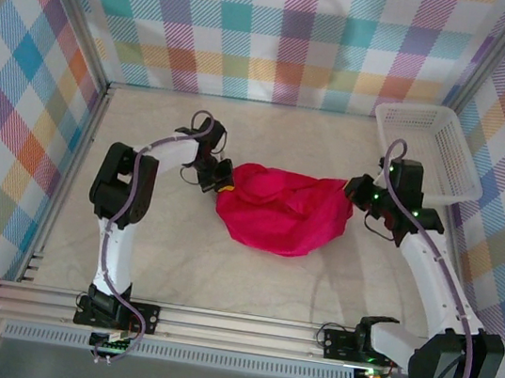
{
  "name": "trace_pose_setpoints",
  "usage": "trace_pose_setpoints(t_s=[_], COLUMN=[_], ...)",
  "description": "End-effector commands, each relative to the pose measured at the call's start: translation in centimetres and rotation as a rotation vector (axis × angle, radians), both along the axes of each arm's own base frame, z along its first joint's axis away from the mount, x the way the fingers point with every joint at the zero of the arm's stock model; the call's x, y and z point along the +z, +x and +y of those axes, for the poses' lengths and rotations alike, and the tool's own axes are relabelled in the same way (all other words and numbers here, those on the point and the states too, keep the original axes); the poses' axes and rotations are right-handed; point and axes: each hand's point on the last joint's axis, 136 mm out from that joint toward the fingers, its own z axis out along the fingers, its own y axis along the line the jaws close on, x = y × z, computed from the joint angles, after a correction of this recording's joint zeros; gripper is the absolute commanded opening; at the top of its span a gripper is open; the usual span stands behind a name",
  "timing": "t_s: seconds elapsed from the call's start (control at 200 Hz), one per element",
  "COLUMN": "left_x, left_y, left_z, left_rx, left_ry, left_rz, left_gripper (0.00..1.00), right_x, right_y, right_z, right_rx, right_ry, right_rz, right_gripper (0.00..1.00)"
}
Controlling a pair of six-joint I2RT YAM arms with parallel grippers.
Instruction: Fold the inside-out t-shirt
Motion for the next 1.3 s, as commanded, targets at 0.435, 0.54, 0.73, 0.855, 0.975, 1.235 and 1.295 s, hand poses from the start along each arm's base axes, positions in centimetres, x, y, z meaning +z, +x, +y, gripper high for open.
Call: trace_pose_setpoints(t_s=[0.435,0.54,0.73,0.855,0.975,1.235,1.295], left_x=[34.2,33.5,25.5,18.2,13.7,9.6,8.9], left_y=[3.5,2.5,0.8,-0.6,-1.6,-0.4,0.7], left_z=[13.6,13.5,12.9,12.4,13.4,12.8,12.2], left_rx=[0.245,0.238,0.227,0.197,0.205,0.199,0.197], left_ry=[0.08,0.078,0.064,0.109,0.186,0.162,0.136], left_rz=[-0.608,-0.602,-0.491,-0.347,-0.25,-0.183,-0.186], left_gripper=[0.0,0.0,0.0,0.35,0.52,0.52,0.52], right_x=[17.8,18.0,12.7,6.9,2.1,-1.8,-1.9], right_y=[5.0,5.1,4.9,3.8,2.3,0.0,0.0], right_z=[-2.9,-3.4,-3.6,-4.3,-5.4,-8.4,-8.2], right_rx=[-0.062,-0.064,-0.067,-0.084,-0.101,-0.191,-0.182], right_ry=[0.005,-0.016,-0.032,-0.074,-0.129,-0.187,-0.175], right_rz=[-0.309,-0.315,-0.213,-0.101,0.001,0.074,0.079], right_gripper=[0.0,0.0,0.0,0.0,0.0,0.0,0.0])
